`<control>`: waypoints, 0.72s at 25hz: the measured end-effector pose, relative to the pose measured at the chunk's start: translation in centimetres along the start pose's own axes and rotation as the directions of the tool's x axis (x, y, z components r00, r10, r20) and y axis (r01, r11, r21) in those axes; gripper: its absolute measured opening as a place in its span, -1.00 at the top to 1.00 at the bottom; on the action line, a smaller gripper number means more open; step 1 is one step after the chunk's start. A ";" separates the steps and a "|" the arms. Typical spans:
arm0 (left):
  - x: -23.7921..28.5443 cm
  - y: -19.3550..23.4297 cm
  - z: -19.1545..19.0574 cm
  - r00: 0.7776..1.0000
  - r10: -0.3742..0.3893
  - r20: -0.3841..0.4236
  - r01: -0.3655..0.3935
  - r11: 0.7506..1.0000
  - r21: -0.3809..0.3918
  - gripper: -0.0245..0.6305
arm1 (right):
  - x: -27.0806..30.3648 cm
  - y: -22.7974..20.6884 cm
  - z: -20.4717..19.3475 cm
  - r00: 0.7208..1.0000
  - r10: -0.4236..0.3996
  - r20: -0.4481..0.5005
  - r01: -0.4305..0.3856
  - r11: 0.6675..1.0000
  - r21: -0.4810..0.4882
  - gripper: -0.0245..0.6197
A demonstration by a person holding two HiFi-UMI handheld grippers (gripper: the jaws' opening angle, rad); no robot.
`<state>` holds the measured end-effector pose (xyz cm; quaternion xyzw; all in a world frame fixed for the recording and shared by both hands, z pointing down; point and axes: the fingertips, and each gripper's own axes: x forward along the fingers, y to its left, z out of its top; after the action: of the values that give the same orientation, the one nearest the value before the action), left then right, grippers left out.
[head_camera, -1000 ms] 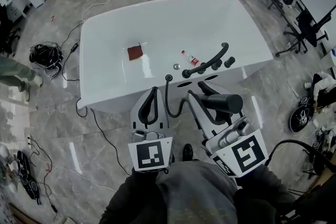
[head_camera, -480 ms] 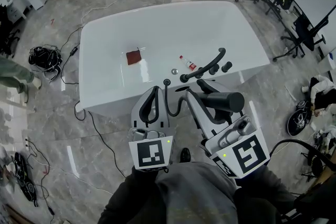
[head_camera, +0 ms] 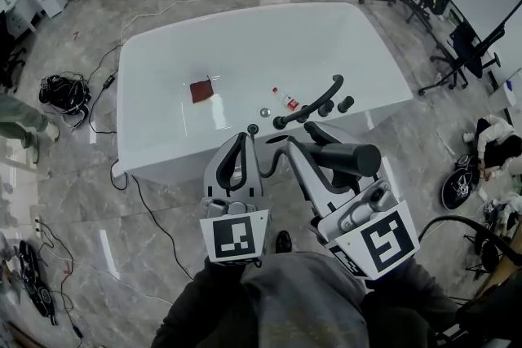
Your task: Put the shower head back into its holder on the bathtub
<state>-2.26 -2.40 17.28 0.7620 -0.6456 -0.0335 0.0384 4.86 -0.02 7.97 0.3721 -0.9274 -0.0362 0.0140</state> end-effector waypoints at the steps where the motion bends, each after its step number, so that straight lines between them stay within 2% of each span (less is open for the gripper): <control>1: 0.0 0.0 0.0 1.000 -0.002 0.002 0.002 1.000 -0.001 0.92 | 0.0 0.0 0.1 1.000 0.000 0.000 0.000 1.000 -0.003 0.58; 18: 0.1 0.1 0.8 0.999 0.002 0.037 -0.001 1.000 -0.027 0.93 | -0.1 0.7 1.7 1.000 0.011 0.011 -0.010 0.999 -0.048 0.58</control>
<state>-2.39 -2.52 16.48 0.7602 -0.6462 -0.0561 0.0369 4.31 0.63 6.37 0.3664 -0.9283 -0.0605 0.0180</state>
